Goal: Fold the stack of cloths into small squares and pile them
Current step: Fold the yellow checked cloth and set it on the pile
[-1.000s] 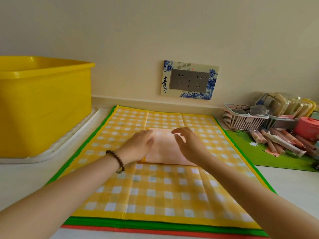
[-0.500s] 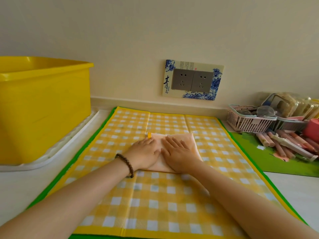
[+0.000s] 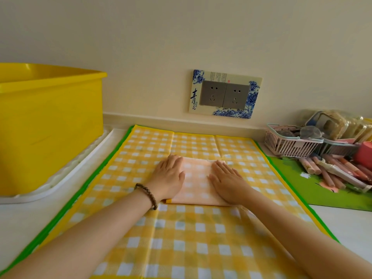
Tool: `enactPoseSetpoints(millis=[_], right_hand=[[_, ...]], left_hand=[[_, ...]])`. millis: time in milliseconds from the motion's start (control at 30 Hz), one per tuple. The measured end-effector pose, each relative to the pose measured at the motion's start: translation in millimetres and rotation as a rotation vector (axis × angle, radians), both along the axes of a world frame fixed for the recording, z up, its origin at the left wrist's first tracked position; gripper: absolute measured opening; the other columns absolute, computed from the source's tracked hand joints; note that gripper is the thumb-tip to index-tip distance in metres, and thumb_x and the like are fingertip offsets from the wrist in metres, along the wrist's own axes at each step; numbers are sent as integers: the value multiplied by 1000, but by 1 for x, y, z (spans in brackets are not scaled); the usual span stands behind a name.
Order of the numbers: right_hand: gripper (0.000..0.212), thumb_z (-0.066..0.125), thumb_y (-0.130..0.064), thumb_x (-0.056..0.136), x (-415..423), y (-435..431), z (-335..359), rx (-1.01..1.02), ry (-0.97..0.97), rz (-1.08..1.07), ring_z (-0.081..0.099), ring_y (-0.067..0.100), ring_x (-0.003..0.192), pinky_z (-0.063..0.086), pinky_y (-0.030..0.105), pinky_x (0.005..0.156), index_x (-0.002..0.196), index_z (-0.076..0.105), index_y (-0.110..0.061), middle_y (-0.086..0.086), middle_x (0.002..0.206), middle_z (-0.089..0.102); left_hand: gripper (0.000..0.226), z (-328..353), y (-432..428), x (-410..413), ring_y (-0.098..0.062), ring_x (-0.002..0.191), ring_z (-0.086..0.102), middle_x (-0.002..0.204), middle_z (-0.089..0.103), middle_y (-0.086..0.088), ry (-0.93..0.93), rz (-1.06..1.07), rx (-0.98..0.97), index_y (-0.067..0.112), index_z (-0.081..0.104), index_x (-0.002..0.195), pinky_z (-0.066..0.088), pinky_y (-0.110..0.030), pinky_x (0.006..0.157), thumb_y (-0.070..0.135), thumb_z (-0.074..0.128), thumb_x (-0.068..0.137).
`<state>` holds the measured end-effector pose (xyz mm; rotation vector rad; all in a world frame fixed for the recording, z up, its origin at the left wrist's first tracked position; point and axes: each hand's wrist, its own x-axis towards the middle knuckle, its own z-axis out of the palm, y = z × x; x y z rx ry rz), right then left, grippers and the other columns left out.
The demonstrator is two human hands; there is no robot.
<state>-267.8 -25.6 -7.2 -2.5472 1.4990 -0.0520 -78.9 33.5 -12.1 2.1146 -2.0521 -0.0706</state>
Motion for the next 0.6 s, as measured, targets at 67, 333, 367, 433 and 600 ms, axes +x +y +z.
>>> enactPoseSetpoints(millis=[67,333,367,433,600], right_hand=[[54,14,-35,102,6,-1,5,-34,-4,6,-4,13,146,-4,32,118,151,3,-15,0,159,-2],[51,16,-30,102,59,-7,2,-23,-53,160,0,11,146,0,34,119,151,8,-19,-4,159,3],[51,16,-34,102,59,-9,0,-14,-55,153,0,11,146,0,34,119,151,8,-19,-4,159,3],[55,16,-40,101,51,-13,-2,-7,-53,127,-1,11,146,-1,31,118,151,7,-18,-3,159,1],[67,19,-55,97,20,-21,-2,-48,-16,41,-1,11,146,-1,28,117,151,6,-18,-2,159,2]], left_hand=[[55,-1,-1,1,-14,145,-11,158,-12,-1,24,-19,63,12,-3,151,-4,-32,118,32,13,102],[55,-3,-6,4,-12,145,-9,158,-9,0,29,-12,104,14,-1,151,-4,-32,118,34,12,102],[55,-3,-6,4,-12,145,-9,158,-9,1,32,-8,106,14,-1,151,-4,-32,118,34,12,102],[55,-3,-6,4,-11,145,-9,158,-9,1,40,-4,106,14,-2,151,-4,-31,118,35,12,102],[56,-2,-5,4,-11,145,-10,158,-10,2,41,-5,116,15,-4,151,-4,-31,118,36,11,101]])
